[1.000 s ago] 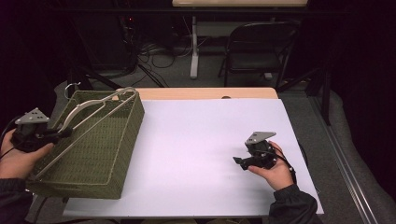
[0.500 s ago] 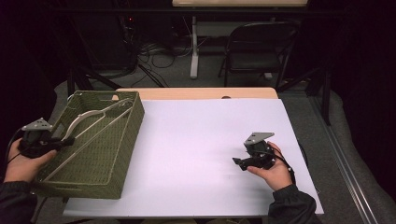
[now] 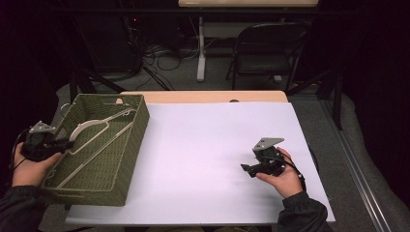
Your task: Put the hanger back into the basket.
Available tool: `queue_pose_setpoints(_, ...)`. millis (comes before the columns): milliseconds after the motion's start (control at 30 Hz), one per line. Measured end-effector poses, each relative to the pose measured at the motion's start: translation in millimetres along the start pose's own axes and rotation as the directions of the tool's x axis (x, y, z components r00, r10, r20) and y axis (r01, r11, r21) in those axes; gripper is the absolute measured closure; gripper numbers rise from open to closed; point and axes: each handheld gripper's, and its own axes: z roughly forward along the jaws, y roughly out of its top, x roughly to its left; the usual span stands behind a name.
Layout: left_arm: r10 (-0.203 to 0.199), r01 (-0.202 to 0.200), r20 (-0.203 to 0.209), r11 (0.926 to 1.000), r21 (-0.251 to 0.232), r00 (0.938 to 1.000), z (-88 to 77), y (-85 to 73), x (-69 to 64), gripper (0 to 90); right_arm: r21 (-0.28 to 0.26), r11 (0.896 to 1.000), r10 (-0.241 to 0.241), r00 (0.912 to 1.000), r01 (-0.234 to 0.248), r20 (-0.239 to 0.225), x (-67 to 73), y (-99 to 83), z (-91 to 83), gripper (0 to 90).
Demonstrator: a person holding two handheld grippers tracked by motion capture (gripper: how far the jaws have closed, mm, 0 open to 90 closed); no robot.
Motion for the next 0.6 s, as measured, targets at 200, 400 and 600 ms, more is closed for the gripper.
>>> queue_pose_setpoints(200,-0.032,0.032,-0.023,0.9991,-0.028,0.9992,-7.4,-1.6,4.4,58.1,0.008,1.000,-0.001,1.0000,0.001,0.005,0.2,0.8,-1.5,26.4)
queue_pose_setpoints(400,-0.064,0.062,-0.018,0.9936,-0.095,0.9978,-22.7,-4.9,-0.5,47.2,-0.007,1.000,0.002,1.0000,-0.002,0.005,0.4,0.1,-2.4,26.4)
queue_pose_setpoints(600,-0.089,0.096,0.055,0.9862,-0.135,0.9945,-37.2,-5.1,-22.8,42.6,-0.024,1.000,-0.001,0.9999,0.002,0.016,1.3,-0.1,-9.6,26.4)
